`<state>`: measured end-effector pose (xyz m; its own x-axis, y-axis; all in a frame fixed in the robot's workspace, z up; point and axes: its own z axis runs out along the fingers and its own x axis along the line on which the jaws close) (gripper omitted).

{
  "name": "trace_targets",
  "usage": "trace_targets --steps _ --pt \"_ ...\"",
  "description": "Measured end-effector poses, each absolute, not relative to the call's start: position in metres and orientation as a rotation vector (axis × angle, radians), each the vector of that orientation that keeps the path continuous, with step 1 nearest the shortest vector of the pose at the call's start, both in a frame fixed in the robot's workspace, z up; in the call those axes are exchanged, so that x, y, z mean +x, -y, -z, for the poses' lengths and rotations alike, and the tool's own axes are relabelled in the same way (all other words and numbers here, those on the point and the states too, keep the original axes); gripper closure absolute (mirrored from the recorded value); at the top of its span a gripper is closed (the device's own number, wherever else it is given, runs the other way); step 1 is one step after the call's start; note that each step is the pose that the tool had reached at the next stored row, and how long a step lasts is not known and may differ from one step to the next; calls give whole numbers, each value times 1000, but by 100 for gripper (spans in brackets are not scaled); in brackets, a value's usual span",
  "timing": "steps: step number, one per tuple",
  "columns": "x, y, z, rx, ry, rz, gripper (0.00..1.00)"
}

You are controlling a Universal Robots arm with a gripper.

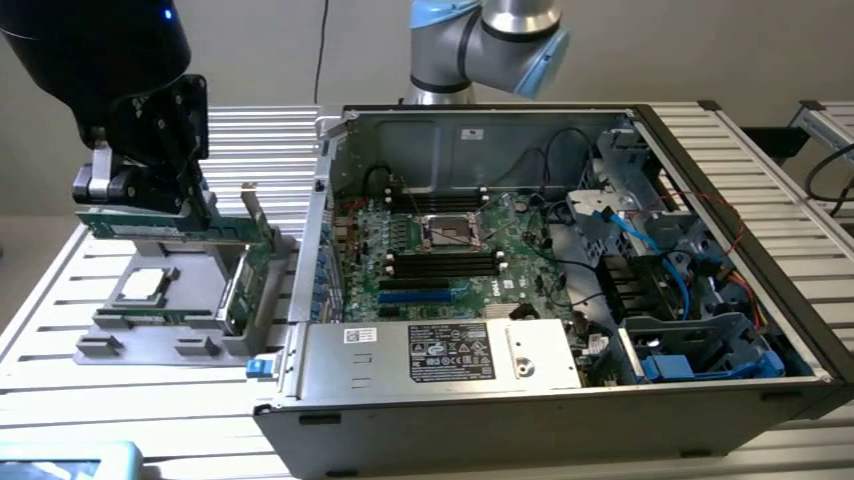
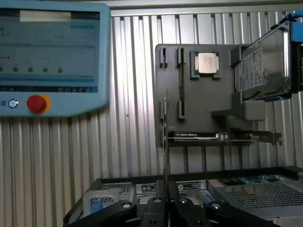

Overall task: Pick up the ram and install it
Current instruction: 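Pick up the ram and move it above insertion slot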

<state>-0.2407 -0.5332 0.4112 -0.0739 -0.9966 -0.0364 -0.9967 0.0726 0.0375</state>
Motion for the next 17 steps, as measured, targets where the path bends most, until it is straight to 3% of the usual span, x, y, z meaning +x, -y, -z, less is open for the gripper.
trace_targets --steps 17 --pt "-164 533 -411 -2141 -2299 -84 88"
